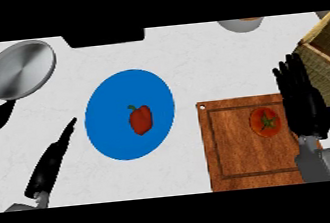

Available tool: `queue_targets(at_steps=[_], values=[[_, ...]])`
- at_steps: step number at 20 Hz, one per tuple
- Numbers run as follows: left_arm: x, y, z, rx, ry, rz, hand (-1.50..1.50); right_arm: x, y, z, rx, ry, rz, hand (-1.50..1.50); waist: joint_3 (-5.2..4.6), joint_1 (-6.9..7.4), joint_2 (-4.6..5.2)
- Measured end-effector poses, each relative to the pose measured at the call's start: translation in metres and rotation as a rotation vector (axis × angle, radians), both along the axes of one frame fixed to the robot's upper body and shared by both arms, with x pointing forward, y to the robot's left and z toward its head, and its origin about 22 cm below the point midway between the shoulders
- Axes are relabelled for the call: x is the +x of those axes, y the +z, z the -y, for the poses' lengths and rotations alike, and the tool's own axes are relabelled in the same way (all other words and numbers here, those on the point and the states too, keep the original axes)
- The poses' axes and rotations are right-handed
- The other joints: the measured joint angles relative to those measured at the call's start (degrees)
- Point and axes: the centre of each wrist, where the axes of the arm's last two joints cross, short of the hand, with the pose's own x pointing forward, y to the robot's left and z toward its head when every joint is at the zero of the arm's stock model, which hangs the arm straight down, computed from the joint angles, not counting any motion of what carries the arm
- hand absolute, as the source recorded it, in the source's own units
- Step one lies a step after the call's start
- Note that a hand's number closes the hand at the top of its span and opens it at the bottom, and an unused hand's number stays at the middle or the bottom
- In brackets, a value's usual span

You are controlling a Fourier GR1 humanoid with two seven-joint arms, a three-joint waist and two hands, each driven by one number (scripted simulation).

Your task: Pick the tomato from the cutting board and place it in the basket

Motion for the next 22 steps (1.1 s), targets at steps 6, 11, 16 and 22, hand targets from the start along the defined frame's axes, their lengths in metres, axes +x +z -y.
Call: queue_targets(at_steps=[6, 11, 16, 22], values=[[0.012, 0.027, 0.02, -0.192, 0.064, 0.261, 0.0, -0.026, 0.011, 0.025, -0.227, -0.229, 0.149, 1.5, -0.28, -0.59, -2.58], [0.021, 0.049, 0.039, -0.359, 0.09, 0.408, 0.0, -0.039, 0.007, -0.01, -0.538, -0.241, 0.288, -1.5, -0.57, 1.05, -2.48], [0.023, 0.06, 0.047, -0.423, 0.095, 0.468, 0.0, -0.048, -0.017, -0.059, -0.626, -0.489, 0.245, -1.5, -0.57, 1.44, -2.03], [0.019, 0.06, 0.045, -0.43, 0.119, 0.492, 0.0, -0.076, -0.055, -0.041, -0.771, -0.749, 0.014, -1.5, -1.01, -0.25, -1.77]])
